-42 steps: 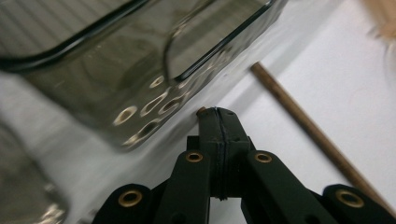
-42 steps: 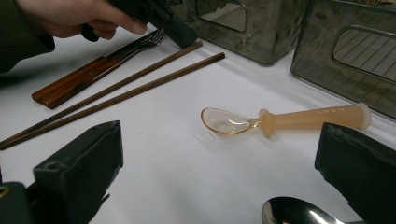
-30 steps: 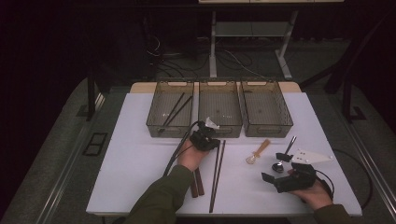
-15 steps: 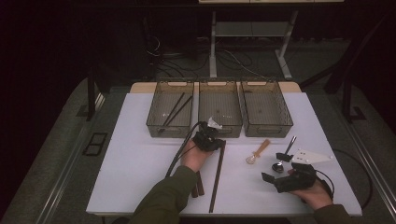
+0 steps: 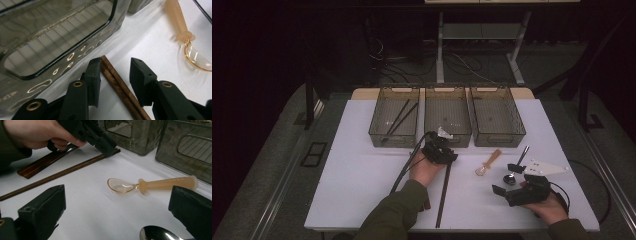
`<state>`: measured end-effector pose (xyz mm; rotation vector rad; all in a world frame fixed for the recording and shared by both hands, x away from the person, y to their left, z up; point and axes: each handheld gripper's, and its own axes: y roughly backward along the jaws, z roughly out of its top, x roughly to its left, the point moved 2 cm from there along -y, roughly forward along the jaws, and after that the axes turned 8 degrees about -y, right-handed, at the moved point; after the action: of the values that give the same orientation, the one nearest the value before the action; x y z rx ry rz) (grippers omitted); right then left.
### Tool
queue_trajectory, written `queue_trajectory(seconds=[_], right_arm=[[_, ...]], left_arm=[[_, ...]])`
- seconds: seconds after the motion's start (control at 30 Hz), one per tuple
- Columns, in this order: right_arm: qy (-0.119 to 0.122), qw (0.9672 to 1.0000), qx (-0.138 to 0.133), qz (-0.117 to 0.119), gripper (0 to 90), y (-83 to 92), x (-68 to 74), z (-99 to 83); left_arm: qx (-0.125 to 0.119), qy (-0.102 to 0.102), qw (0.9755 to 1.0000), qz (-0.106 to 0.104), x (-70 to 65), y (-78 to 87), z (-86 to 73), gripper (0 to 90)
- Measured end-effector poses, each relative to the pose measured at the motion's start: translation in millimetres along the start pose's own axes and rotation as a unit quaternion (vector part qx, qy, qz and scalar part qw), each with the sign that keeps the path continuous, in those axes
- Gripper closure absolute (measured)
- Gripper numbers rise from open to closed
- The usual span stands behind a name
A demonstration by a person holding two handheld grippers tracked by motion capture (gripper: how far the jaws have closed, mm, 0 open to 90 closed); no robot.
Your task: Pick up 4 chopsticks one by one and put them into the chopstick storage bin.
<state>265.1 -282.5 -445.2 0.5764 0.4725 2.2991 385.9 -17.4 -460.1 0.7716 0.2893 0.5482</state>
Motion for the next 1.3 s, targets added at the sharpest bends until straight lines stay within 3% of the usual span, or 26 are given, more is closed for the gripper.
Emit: queue_trajectory(seconds=[0.13,0.37,0.83,0.87,1.03,1.3], right_arm=[[0.000,1.0000,0.000,0.000,1.3,-0.2,0.0,0.0],[0.000,1.0000,0.001,0.001,1.3,-0.3,0.5,0.0],[0.001,1.0000,0.001,0.001,1.3,-0.7,0.5,0.0],[0.001,1.0000,0.002,0.001,1.3,-0.7,0.6,0.0],[0.002,1.0000,0.002,0.000,1.3,-0.9,0.7,-0.1],[0.002,1.0000,0.002,0.001,1.3,-0.8,0.7,0.0]], left_arm=[[0.000,-0.004,1.0000,0.007,0.1,-0.3,-0.3,66.4],[-0.004,-0.007,1.0000,0.001,0.8,-0.7,-0.5,70.5],[-0.008,-0.005,0.9999,-0.012,-2.7,-2.2,-0.3,73.0],[-0.009,-0.012,0.9998,-0.012,-2.9,-2.4,0.1,73.0],[-0.011,-0.003,0.9997,-0.023,-6.8,-3.9,0.7,73.5],[-0.010,-0.013,0.9994,-0.029,-12.4,-5.3,2.6,74.5]])
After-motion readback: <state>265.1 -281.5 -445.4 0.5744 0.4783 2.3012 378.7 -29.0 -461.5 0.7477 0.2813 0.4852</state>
